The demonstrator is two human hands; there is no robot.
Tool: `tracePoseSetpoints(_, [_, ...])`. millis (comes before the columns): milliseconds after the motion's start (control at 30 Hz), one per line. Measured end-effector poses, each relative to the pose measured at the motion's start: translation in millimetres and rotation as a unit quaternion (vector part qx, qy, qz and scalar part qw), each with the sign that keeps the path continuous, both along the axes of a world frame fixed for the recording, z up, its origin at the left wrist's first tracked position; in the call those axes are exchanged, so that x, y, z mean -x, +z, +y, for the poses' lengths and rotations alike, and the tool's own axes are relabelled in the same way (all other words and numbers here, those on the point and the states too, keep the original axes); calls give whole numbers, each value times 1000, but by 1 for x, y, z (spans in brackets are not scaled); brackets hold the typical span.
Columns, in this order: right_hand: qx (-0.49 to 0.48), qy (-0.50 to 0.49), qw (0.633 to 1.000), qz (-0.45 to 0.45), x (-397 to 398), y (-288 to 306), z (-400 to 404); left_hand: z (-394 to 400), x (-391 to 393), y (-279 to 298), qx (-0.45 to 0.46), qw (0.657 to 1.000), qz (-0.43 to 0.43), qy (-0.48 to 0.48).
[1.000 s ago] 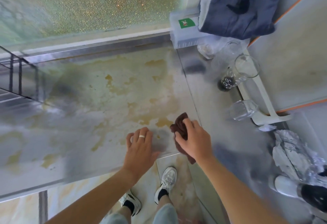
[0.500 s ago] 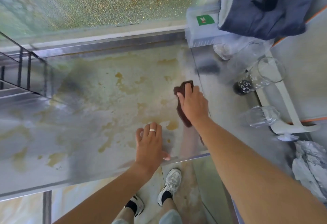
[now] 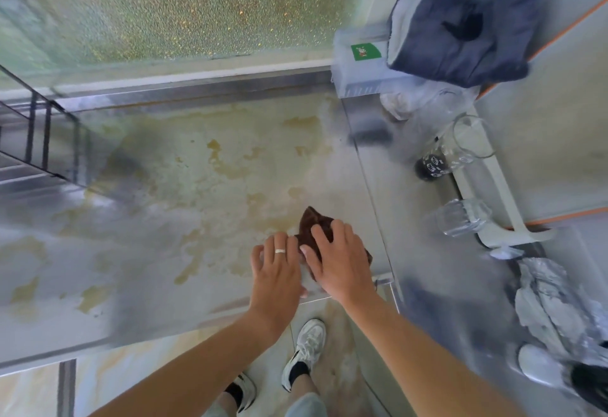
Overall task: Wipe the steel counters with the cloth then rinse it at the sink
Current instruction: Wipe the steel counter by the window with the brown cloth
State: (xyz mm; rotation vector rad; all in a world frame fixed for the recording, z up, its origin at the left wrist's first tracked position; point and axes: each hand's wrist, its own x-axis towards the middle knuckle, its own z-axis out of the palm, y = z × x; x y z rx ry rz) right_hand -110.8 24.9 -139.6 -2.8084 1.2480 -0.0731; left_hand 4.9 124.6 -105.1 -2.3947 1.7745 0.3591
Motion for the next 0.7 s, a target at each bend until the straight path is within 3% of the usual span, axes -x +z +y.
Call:
tracePoseSetpoints(100, [52,-2,998,-34,3,-11,5,-13,11,2,10,1000,9,-12])
tracePoseSetpoints(233, [10,-51,995,-86,1,-31,-20,-42,23,4,47,999,26,1])
tracePoseSetpoints(367, [4,-67,986,-154,-7,-33,-79,-68,31,1,21,999,39,8])
tracePoseSetpoints(700, [-11,-89,983,-159,-61,-40,-184,-152,14,-5,-2,999,40,-3])
